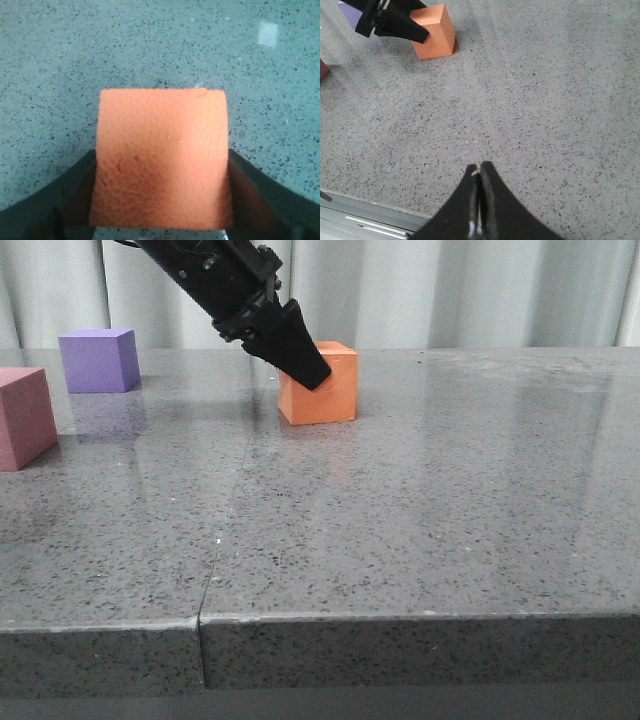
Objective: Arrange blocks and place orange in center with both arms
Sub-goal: 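Lower the left gripper over the orange cube and close on it, then carry the orange cube with the left gripper toward the purple cube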
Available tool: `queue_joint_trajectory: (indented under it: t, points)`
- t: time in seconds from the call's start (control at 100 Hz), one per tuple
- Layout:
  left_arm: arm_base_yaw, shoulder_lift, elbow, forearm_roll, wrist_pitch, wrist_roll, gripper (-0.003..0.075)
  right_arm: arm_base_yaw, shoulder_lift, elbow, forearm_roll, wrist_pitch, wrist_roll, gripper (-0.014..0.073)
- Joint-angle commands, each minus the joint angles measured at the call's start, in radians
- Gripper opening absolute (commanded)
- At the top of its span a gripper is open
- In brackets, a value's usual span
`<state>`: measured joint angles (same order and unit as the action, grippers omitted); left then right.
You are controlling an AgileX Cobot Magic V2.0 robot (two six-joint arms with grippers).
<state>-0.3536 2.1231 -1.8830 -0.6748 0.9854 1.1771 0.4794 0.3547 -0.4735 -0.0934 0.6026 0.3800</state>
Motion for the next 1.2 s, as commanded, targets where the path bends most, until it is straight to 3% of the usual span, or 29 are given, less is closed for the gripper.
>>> queue_joint_trajectory:
  t: [0.0, 0.12, 0.29, 0.86, 1.09, 1.19]
  points:
    - [-0.008, -0.068, -0.036, -0.057, -0.019, 0.0, 0.0295, -0.002, 0.007, -0.025, -0.015, -0.071, -0.006, 0.0015]
    - [-0.008, -0.093, -0.04, -0.054, -0.024, -0.034, 0.0295, -0.002, 0.007, -0.025, -0.015, -0.071, -0.006, 0.0015]
    - [-0.006, -0.152, -0.04, 0.019, -0.05, -0.265, 0.0294, -0.002, 0.007, -0.025, -0.015, -0.071, -0.006, 0.0015]
    - [-0.006, -0.305, -0.04, 0.539, 0.049, -0.922, 0.0294, -0.002, 0.007, -0.025, -0.015, -0.071, -0.006, 0.0015]
    - [-0.006, -0.317, -0.034, 0.828, 0.094, -1.212, 0.0294, -0.002, 0.007, -0.025, -0.015, -0.071, -0.006, 0.0015]
    - [-0.006, -0.319, -0.031, 0.897, 0.101, -1.275, 0.0295, -0.002, 0.007, -0.025, -0.015, -0.071, -0.006, 0.0015]
